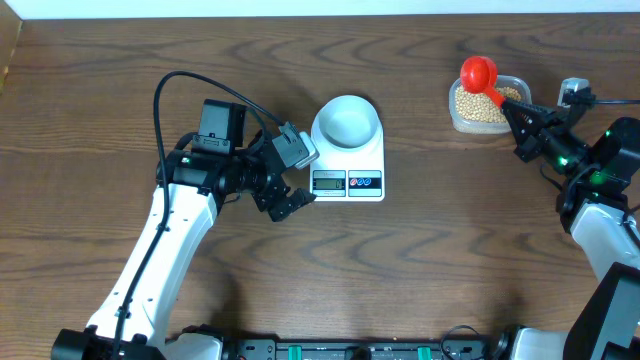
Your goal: Scoop item into bowl and weigh 50g on scale
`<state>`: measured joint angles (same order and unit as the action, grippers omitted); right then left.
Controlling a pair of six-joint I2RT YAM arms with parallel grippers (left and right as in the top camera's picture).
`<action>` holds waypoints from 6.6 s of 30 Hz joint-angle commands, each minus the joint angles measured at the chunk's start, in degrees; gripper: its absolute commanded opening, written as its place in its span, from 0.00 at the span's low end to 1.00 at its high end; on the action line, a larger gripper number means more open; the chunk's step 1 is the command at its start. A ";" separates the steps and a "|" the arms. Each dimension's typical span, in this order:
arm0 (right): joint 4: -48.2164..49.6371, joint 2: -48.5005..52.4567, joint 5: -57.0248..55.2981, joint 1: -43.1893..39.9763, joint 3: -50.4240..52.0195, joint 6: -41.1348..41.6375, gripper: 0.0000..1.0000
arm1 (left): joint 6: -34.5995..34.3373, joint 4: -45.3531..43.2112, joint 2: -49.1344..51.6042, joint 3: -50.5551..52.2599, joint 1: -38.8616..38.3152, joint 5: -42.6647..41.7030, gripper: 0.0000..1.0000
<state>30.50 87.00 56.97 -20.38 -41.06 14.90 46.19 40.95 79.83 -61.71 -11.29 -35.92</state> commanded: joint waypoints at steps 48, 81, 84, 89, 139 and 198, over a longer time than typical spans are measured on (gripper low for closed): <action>0.04 0.35 -0.09 0.24 0.52 0.02 0.01 | -4.94 0.33 0.76 -1.14 -5.92 4.70 0.98; 0.07 0.35 -0.11 0.24 0.52 0.02 0.01 | 7.37 15.98 1.40 -10.47 3.82 -2.21 0.98; 0.07 0.35 -0.09 0.24 0.52 0.02 0.01 | 7.37 15.98 1.40 -10.47 3.82 -2.21 0.98; 0.07 0.35 -0.11 0.24 0.52 0.02 0.01 | 7.37 15.98 1.40 -10.47 3.82 -2.16 0.98; -0.79 0.35 -0.04 0.24 0.52 0.96 0.01 | 4.33 17.09 -0.85 -10.47 5.55 -0.50 0.98; -33.33 0.33 -20.22 8.76 -15.26 -18.18 0.01 | 4.31 17.09 -0.85 -10.47 5.55 -0.50 0.98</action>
<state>2.50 87.02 45.63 -12.80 -51.55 5.69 49.78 58.06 79.81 -71.31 -6.00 -36.71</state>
